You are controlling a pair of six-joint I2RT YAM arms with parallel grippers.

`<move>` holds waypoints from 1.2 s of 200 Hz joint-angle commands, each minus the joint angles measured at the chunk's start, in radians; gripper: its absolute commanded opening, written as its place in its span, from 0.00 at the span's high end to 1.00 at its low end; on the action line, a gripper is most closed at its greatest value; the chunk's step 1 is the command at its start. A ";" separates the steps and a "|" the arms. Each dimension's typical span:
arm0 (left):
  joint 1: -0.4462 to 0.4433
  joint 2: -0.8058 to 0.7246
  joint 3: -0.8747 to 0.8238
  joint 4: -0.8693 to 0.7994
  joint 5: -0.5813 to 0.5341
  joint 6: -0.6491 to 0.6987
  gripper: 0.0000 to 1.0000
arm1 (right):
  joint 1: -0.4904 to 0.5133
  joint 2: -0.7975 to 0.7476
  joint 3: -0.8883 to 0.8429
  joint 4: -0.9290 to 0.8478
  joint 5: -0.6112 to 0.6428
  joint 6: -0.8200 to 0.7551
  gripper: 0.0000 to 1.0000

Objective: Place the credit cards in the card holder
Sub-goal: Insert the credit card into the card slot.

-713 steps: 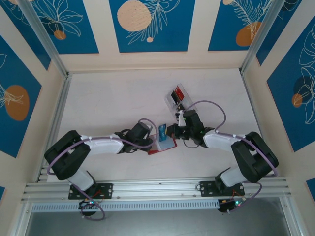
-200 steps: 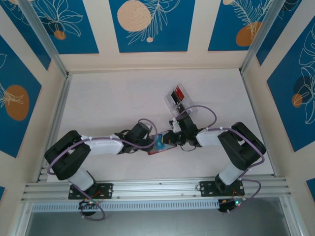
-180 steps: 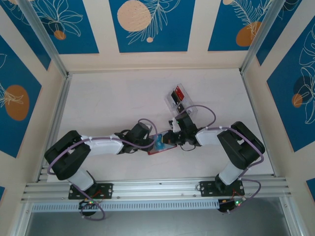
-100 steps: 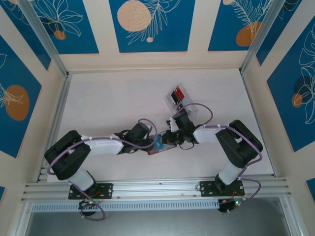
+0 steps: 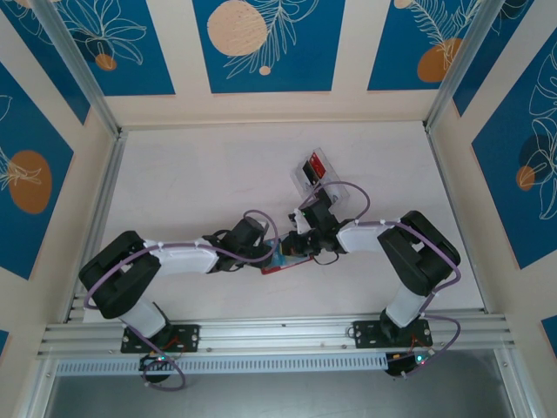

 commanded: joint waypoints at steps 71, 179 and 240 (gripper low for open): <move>0.082 -0.068 -0.081 -0.003 0.102 -0.083 0.64 | 0.008 0.003 -0.015 -0.122 0.021 -0.016 1.00; 0.132 -0.125 -0.092 0.049 0.183 -0.107 0.62 | 0.008 -0.008 0.020 -0.208 -0.002 -0.041 1.00; 0.145 -0.055 -0.069 0.060 0.183 -0.108 0.66 | 0.009 0.014 0.044 -0.208 -0.020 -0.052 1.00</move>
